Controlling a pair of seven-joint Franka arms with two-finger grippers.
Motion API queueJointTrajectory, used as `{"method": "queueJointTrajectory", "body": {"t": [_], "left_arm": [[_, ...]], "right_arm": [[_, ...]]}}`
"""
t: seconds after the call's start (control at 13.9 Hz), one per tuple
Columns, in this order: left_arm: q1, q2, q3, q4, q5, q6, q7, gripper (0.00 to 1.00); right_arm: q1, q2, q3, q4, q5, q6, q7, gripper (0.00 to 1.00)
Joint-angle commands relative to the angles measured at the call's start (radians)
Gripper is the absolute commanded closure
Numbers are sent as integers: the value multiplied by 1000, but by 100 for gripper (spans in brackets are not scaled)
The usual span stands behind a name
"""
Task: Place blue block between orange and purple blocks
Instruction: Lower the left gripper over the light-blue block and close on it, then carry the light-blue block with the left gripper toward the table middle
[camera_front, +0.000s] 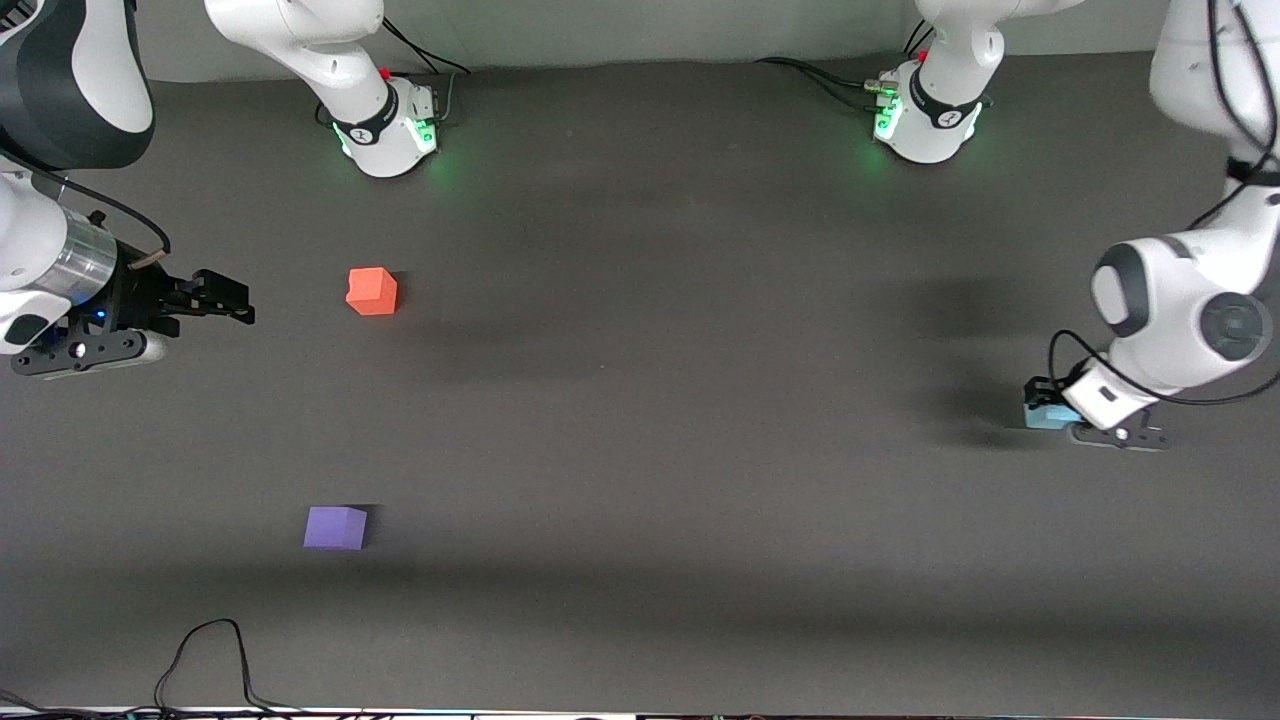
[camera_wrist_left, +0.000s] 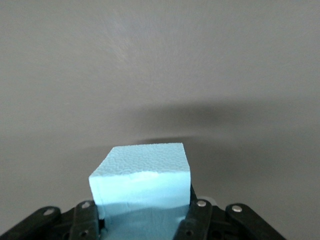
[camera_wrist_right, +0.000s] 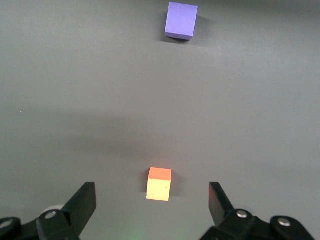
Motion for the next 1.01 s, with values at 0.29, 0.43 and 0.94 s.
{"method": "queueJointTrajectory", "body": {"t": [0.29,0.43,0.94], "left_arm": [[-254,-46,-34,510,-7,-636,-378,52],[-357,-29,-79,523,-7,-627,-593,52],[-736,257,-154,676,16,-355,-1170,55]], "right_arm": [[2,-9,-9,24,-6,-39,-24,0],[2,-9,-9,25,-6,-39,-25,0],[6,-6,-17,36,-5,-73,-43,0]]}}
